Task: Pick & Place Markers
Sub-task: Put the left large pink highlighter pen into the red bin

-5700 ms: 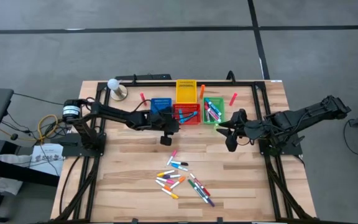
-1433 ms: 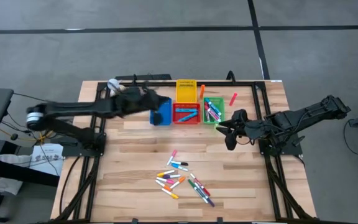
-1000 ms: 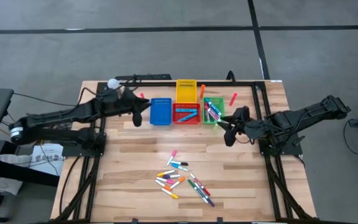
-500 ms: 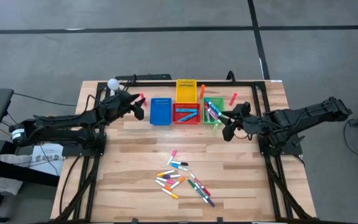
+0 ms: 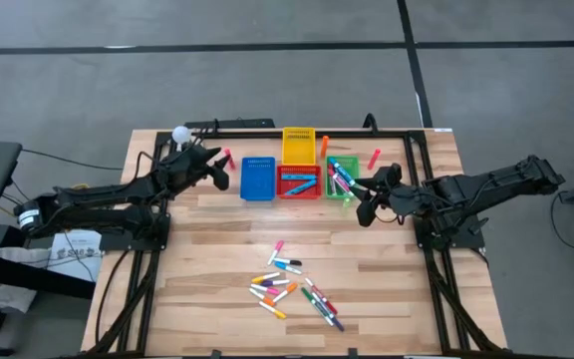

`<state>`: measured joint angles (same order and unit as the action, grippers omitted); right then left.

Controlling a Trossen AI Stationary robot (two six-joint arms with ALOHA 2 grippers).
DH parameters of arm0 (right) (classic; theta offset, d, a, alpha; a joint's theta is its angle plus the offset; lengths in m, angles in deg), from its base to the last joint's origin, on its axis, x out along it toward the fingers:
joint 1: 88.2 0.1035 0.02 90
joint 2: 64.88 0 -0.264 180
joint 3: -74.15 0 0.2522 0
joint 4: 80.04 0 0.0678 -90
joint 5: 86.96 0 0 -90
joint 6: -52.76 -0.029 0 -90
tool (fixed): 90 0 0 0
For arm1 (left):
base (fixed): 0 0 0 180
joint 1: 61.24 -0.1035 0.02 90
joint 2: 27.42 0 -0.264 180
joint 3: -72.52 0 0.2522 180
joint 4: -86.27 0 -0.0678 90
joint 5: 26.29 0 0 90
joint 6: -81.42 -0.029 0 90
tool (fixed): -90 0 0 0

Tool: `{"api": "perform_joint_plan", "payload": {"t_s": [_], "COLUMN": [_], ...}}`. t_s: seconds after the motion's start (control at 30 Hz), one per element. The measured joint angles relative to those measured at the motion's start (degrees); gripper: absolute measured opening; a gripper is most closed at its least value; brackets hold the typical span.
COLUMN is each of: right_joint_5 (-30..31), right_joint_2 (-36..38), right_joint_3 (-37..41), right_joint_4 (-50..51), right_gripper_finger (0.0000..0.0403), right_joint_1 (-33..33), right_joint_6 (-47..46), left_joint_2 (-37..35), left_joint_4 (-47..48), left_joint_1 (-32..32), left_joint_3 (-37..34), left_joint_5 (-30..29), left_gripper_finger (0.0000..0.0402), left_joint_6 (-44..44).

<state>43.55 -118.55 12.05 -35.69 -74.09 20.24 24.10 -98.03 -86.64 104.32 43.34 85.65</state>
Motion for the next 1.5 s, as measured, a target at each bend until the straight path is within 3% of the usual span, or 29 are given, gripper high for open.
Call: {"api": "perform_joint_plan", "payload": {"t_s": [0.27, 0.47, 0.57, 0.77, 0.97, 1.2, 1.5], "right_joint_5": [0.0, -0.1, 0.0, 0.0, 0.0, 0.0, 0.1], "right_joint_2": [0.0, 0.0, 0.0, 0.0, 0.0, 0.1, 0.1], "right_joint_3": [0.0, 0.0, 0.0, 0.0, 0.0, 0.0, 0.0], "right_joint_4": [-0.4, -0.8, -1.0, -1.4, -5.6, -6.9, -7.4], "right_gripper_finger": [0.0125, 0.0125, 0.0125, 0.0125, 0.0125, 0.0125, 0.0125], "right_joint_1": [0.0, -0.2, -0.6, -2.6, -6.4, -11.3, -17.7], "right_joint_6": [-1.8, -3.5, -2.9, 8.0, 22.2, 32.2, 33.0], "left_joint_2": [-1.6, -1.9, -2.0, -3.5, -8.9, -13.7, -11.3], "left_joint_4": [-0.3, -0.8, -1.1, -0.7, 0.1, 4.2, 2.3], "left_joint_1": [0.3, 0.3, 0.3, 0.3, 0.9, 1.4, 0.9], "left_joint_3": [0.0, 0.0, 0.0, 0.0, -4.5, -9.0, -11.9], "left_joint_5": [0.3, 0.4, 4.5, 18.0, 20.2, 9.5, -5.5], "left_gripper_finger": [0.0170, 0.0168, 0.0168, 0.0164, 0.0165, 0.0165, 0.0179], "left_joint_6": [-2.1, 2.2, 0.1, -0.6, 8.4, 9.7, 1.8]}}
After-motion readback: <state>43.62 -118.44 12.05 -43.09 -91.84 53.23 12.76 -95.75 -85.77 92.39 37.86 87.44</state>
